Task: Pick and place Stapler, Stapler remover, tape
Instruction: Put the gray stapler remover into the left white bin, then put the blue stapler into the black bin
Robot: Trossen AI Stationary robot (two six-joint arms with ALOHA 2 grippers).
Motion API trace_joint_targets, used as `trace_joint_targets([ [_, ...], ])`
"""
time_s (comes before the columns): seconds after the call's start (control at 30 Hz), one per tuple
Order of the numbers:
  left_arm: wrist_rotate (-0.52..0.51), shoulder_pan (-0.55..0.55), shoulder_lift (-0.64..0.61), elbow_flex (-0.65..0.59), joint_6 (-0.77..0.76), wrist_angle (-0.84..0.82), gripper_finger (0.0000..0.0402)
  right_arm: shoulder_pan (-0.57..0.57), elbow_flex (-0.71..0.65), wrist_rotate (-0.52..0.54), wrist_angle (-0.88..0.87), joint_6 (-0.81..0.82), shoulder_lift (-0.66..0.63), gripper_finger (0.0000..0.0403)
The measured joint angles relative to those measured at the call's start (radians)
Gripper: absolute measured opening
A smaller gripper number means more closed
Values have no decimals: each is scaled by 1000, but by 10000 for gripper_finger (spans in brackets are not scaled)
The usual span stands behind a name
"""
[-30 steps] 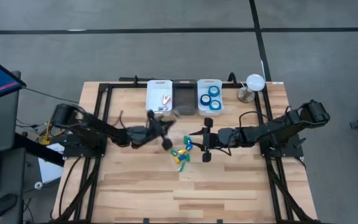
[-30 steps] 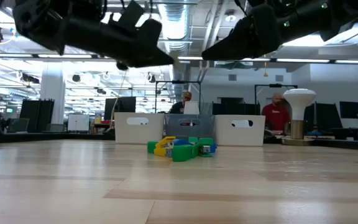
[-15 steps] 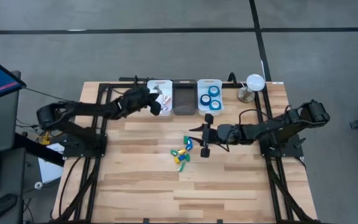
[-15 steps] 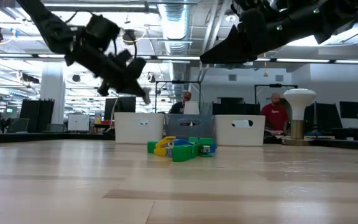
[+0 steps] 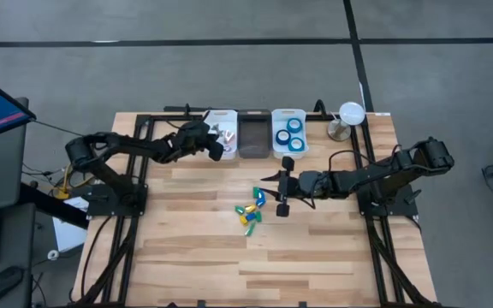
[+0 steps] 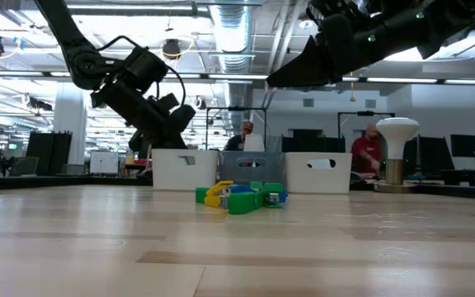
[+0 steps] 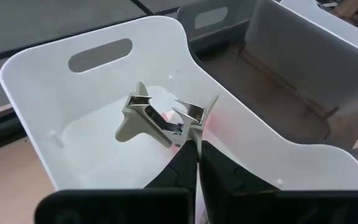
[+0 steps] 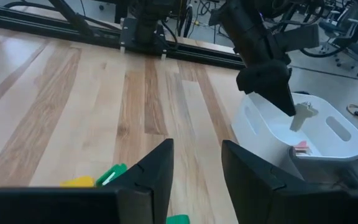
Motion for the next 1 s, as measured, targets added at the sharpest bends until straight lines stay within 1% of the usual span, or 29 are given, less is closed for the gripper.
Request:
trace_joint_targets([
  [0.17,0,0,0,0,-1,5,12,0,0,0,-1,0,0,128],
  [0.5,-3,0,0,0,-1,10,71,0,0,0,-1,0,0,125],
  [0.6,-3,0,0,0,-1,10,83,0,0,0,-1,0,0,125],
  [0.77,-3,-1,-4,0,-6,8,87,0,0,0,-7,0,0,124],
  [0.9,-6,-16,-43,0,-16,12,88,0,0,0,-8,0,0,124],
  [1.0,-13,-50,-84,0,-3,15,88,0,0,0,-19,-1,0,124],
])
